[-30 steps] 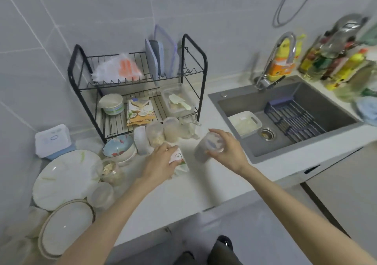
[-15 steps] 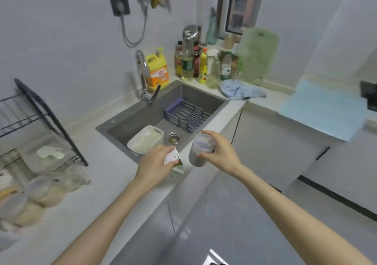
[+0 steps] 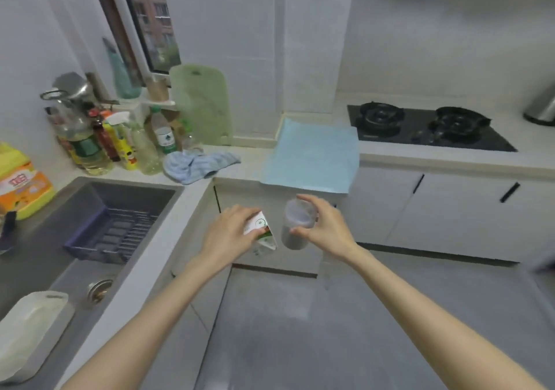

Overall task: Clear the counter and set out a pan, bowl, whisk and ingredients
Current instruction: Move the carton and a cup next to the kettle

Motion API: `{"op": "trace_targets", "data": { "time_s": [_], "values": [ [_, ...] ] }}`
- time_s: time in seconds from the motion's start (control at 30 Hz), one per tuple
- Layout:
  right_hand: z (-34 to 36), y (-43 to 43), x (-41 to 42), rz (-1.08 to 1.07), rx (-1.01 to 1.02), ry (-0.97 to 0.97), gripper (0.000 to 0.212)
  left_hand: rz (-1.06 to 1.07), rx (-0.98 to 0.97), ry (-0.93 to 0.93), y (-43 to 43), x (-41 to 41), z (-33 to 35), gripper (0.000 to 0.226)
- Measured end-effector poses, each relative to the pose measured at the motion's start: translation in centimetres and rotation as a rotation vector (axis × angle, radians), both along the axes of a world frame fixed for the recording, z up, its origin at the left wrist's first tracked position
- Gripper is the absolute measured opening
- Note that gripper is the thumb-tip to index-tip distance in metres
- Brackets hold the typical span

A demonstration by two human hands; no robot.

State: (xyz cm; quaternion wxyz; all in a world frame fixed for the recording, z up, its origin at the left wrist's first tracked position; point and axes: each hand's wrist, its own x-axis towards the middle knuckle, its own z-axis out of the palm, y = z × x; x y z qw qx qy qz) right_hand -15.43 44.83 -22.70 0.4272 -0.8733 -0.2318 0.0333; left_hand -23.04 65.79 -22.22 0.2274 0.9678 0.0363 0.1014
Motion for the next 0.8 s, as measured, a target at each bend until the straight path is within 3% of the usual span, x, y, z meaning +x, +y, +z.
{"op": "trace_targets", "data": {
  "time_s": [0.53, 0.8],
  "values": [
    [0.4, -23.4, 24.1, -0.598, 0.033, 0.031, 0.071, -0.520, -0.026, -0.036, -22.8, 35.8, 1.8, 0.043],
    [1.5, -34.7, 31.8, -0.803, -0.001, 0.019, 0.071, -0.760, -0.014, -0.001, -35.7, 48.6, 3.0, 0.040]
  ]
}}
